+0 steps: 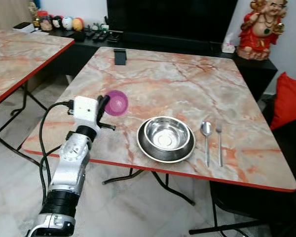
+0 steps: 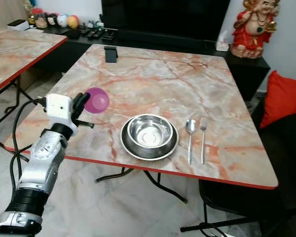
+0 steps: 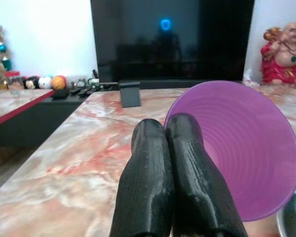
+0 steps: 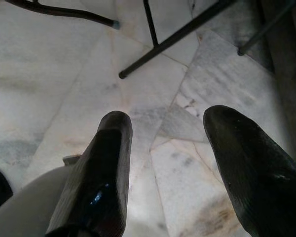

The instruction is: Setting the table

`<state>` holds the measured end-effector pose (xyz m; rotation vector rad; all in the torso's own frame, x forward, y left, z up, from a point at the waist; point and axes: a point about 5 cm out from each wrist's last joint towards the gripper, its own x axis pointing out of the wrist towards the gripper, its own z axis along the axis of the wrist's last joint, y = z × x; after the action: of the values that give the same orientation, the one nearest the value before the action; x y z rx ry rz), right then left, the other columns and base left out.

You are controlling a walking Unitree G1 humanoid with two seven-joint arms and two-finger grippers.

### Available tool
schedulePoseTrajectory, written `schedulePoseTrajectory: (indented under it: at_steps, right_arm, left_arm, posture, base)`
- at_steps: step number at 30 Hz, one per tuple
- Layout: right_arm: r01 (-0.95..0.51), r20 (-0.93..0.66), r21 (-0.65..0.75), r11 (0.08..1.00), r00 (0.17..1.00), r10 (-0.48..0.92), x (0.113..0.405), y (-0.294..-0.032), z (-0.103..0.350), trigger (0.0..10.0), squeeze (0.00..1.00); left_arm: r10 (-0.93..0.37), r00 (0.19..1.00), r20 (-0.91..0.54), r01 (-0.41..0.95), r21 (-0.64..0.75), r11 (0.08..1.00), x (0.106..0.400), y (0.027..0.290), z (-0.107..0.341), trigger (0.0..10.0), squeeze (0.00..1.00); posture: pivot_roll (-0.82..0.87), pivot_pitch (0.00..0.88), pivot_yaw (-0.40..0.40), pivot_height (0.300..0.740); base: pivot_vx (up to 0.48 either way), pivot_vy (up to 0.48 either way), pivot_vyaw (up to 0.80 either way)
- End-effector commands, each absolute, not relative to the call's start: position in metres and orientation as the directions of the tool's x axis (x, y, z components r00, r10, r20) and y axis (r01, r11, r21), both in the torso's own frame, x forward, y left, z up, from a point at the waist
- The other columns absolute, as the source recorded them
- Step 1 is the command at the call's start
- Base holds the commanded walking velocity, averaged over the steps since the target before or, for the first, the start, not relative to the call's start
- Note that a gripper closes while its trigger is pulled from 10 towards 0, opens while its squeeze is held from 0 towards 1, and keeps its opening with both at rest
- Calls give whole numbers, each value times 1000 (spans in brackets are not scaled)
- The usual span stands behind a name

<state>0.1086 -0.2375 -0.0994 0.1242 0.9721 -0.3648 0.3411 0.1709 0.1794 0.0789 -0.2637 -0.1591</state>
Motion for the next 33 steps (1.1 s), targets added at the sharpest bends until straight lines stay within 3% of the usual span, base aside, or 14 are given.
schedulePoseTrajectory:
  at_steps: [1,7,17,33]
  right_arm:
    - [356,-826,-65,932,506,-251,107,-239,-99,10000,0]
    - [364,-825,-65,929,504,-255,107,-240,-99,10000,0]
    - [351,-823,-62,934,512,-247,108,-241,-99,10000,0]
    - [339,-829,-61,939,506,-237,106,-239,-100,10000,0]
  left_arm:
    - [-189,949,251,173,82,981,345,166,183,10000,0]
    - [-190,951,246,180,62,982,344,163,183,10000,0]
    - [-190,952,240,181,60,982,345,161,182,10000,0]
    - [-188,964,186,179,68,982,349,174,185,10000,0]
  posture:
    - [117,0,-88,740]
    - [116,0,-91,740]
    - [118,0,-95,740]
    - [114,0,-87,740]
  base:
    - [0,0,0]
    - [0,-44,0]
    - [0,-396,0]
    - [0,0,0]
